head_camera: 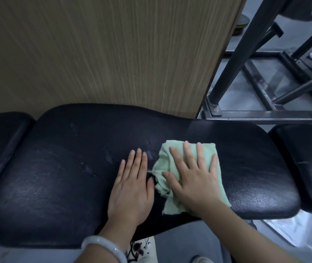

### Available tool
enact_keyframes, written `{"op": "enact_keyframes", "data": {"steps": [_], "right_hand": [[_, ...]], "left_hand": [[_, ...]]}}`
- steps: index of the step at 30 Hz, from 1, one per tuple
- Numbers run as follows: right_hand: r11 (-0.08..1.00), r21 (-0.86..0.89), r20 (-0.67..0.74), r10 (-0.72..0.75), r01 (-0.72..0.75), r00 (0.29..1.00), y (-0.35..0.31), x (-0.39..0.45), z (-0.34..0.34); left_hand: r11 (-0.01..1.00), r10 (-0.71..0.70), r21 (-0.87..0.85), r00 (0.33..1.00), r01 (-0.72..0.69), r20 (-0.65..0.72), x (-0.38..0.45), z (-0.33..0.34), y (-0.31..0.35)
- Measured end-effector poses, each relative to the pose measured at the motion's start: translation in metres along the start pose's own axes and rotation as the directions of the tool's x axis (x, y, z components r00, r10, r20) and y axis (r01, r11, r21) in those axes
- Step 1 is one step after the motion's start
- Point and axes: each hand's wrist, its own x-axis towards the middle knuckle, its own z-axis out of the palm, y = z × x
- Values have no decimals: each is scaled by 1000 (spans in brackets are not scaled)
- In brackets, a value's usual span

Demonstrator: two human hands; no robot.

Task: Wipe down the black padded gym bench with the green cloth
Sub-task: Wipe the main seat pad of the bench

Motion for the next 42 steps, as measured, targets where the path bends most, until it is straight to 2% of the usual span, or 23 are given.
{"op": "enact_keyframes", "data": {"steps": [3, 6, 9, 14, 20, 23, 32, 42], "right_hand": [[993, -30, -8, -117, 116, 993, 24, -10, -2], [996, -29, 20, -89, 90, 996, 52, -17, -7], [999, -52, -2, -12, 12, 1000, 87, -22, -12], [973, -48, 44, 227, -225, 973, 135, -23, -24], [908, -30, 44, 420, -419, 907, 130, 1, -29], [891, -36, 51, 454, -453, 889, 111, 26, -30], [984, -70, 66, 166, -162, 984, 30, 71, -20], [985, -90, 102, -140, 149, 985, 40, 33, -19]], "left_hand": [[1000, 0, -3, 1000, 0, -1, 0, 0, 0], [1000, -4, -11, 1000, 4, -1, 0, -1, 0], [1000, -9, -19, 1000, 9, 2, 0, -1, 0], [999, -15, -36, 1000, 15, 0, -1, -1, 0], [999, -11, -36, 1000, 10, -5, -1, -1, 1], [999, -10, -42, 1000, 10, 4, -1, 0, 1], [1000, -13, -27, 1000, 13, 12, 0, -1, 1], [1000, -10, -15, 999, 10, 34, -1, -5, 1]]}}
